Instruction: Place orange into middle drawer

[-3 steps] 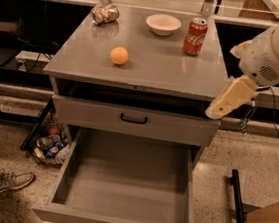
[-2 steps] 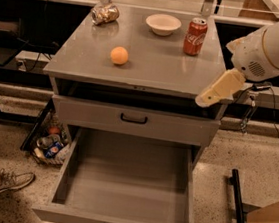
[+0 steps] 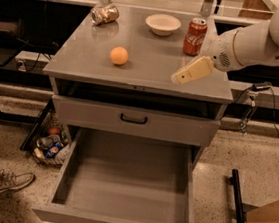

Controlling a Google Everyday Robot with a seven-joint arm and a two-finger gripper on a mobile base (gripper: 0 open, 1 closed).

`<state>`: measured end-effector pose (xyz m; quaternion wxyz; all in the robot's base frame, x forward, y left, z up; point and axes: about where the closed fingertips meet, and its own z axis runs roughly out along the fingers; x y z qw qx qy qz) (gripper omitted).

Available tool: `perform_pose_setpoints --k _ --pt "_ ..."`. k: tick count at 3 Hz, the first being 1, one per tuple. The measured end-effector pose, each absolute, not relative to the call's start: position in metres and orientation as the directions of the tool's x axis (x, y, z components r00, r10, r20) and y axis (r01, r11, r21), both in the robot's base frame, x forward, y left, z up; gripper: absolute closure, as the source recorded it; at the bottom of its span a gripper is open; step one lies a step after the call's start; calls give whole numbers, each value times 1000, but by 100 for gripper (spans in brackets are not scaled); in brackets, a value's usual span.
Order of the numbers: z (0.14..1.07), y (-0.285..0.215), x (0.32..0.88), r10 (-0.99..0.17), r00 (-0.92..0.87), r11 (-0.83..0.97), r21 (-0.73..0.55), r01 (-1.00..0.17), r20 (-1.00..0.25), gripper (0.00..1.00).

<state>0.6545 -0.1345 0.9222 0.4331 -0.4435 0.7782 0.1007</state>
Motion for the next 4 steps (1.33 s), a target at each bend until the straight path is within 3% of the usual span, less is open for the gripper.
perform_pose_setpoints --k 2,4 --pt "918 -131 666 -567 -214 599 -220 -770 -796 0" --pt "895 -106 727 -462 -146 600 -187 -778 -875 0"
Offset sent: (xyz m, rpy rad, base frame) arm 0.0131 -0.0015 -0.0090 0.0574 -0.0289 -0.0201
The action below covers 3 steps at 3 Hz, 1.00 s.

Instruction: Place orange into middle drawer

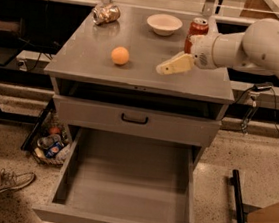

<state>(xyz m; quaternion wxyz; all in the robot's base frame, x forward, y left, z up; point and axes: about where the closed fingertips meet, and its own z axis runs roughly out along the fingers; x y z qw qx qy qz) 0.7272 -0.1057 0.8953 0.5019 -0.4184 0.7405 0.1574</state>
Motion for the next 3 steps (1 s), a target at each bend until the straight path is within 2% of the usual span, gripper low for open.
perform_pose_setpoints --k 2,3 --pt "880 -42 755 -448 -89 579 -213 -787 -889 0" --pt "878 -10 759 -417 -71 539 -184 -822 -906 0"
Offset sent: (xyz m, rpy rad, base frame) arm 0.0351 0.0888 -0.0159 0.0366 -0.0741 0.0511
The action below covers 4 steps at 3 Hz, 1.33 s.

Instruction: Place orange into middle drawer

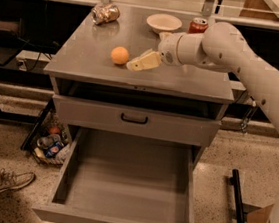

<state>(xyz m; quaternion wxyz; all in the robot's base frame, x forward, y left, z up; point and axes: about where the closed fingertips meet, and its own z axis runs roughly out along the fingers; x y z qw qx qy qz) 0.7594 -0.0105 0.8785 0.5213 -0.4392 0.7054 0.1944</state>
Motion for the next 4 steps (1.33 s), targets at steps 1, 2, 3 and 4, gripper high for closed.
perform_pose_setpoints --k 1,2,3,4 --pt "878 16 764 -401 -73 506 -154 -849 -913 0" --pt "873 36 769 -407 -81 477 -136 -868 -910 0" --pt "866 47 775 -419 -101 472 -122 -873 -903 0" --pt "859 54 780 -429 -118 474 -112 -873 -896 15"
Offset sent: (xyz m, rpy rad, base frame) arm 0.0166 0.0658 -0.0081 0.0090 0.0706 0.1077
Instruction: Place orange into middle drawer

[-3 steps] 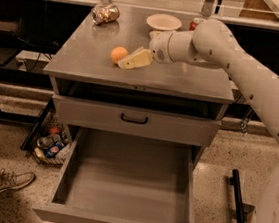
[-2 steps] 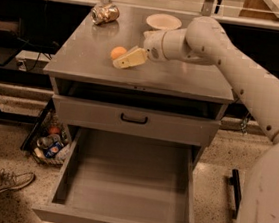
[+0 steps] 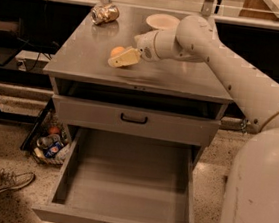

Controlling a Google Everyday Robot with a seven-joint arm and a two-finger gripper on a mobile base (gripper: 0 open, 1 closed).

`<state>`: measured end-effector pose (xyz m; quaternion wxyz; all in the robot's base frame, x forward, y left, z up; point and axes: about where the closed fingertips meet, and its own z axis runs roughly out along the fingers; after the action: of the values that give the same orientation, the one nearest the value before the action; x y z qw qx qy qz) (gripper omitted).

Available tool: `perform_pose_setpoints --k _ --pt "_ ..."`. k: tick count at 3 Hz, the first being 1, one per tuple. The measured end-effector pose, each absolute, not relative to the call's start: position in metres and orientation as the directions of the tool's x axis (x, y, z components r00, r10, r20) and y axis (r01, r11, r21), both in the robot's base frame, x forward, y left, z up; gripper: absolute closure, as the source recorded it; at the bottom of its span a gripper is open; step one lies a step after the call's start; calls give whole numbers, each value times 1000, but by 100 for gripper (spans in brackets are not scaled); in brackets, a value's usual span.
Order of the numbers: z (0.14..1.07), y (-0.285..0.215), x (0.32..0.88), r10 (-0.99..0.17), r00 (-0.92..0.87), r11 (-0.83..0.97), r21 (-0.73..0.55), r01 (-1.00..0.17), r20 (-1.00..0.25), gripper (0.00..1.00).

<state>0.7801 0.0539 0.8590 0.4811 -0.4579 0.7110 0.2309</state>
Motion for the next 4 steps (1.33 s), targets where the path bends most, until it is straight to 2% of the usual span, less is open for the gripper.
perform_pose_setpoints --k 2,3,4 --pt "841 59 784 -425 -168 487 -67 -871 -890 60" --pt "856 52 775 -398 -152 504 -78 -860 -905 91" --pt "887 23 757 -365 -111 548 -117 -828 -924 100"
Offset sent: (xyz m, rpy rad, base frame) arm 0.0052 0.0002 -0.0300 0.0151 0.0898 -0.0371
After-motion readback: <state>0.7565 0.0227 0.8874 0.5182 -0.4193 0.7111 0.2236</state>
